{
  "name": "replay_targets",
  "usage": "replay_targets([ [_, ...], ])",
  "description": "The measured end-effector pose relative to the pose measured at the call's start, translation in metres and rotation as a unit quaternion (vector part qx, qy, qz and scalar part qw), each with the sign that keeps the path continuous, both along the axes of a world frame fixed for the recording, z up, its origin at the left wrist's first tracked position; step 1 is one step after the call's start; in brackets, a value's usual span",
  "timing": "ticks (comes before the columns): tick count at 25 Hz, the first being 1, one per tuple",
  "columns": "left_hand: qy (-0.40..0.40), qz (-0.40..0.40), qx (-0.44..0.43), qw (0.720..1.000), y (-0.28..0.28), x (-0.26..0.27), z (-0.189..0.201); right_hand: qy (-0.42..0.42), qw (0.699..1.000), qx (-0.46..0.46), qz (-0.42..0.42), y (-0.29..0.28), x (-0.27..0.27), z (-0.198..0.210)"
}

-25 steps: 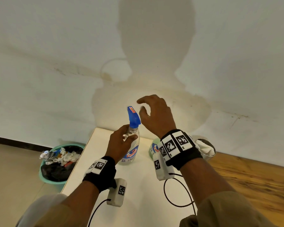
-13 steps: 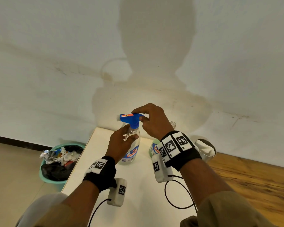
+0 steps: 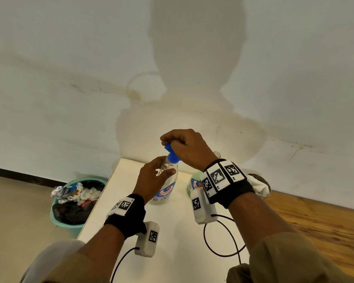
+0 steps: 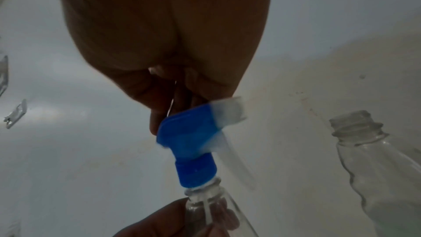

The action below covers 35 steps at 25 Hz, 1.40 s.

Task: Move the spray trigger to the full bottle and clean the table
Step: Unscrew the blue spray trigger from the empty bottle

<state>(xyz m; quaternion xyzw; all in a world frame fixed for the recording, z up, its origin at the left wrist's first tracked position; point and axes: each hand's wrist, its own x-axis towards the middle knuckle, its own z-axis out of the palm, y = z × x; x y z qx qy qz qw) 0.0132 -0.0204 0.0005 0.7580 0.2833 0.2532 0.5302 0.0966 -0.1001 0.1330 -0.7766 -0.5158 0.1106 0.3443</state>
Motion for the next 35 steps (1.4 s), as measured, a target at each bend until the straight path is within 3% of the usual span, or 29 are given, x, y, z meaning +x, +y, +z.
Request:
replay_targets([
  [3,0.006,0.001,0.010,1.000,0.003,0.002,-0.005,-0.025,0.998,-0.035,0.041,0.000,-0.006,-0.002],
  [7,-0.005,0.007,0.001,1.000,0.004,0.002,-0.004,-0.105,0.993,-0.054,0.027,-0.003,-0.006,-0.002],
  [10,-0.008,0.010,0.002,1.000,0.004,0.002,-0.004,-0.183,0.982,-0.005,-0.040,-0.006,-0.007,0.001],
  [13,-0.003,0.011,0.015,1.000,0.005,0.003,-0.005,-0.259,0.949,0.106,-0.147,-0.012,-0.017,0.004],
  [14,-0.005,0.013,0.018,1.000,0.005,0.002,-0.005,-0.247,0.944,0.123,-0.182,-0.015,-0.021,0.003],
  [17,-0.026,0.022,0.019,0.999,0.006,0.000,-0.006,-0.109,0.952,0.099,-0.267,-0.025,-0.028,-0.013],
  [20,-0.036,0.019,0.028,0.999,0.004,-0.002,-0.005,-0.008,0.962,0.051,-0.270,-0.028,-0.025,-0.043],
  [23,-0.050,0.015,0.031,0.998,0.003,-0.002,-0.006,0.062,0.960,0.064,-0.266,-0.020,-0.020,-0.060],
  [29,-0.044,0.017,0.045,0.998,0.003,-0.001,-0.007,0.120,0.954,0.098,-0.255,-0.009,-0.017,-0.065],
  [35,-0.029,0.015,0.047,0.998,0.007,0.002,-0.015,0.114,0.956,0.141,-0.231,-0.008,-0.015,-0.057],
])
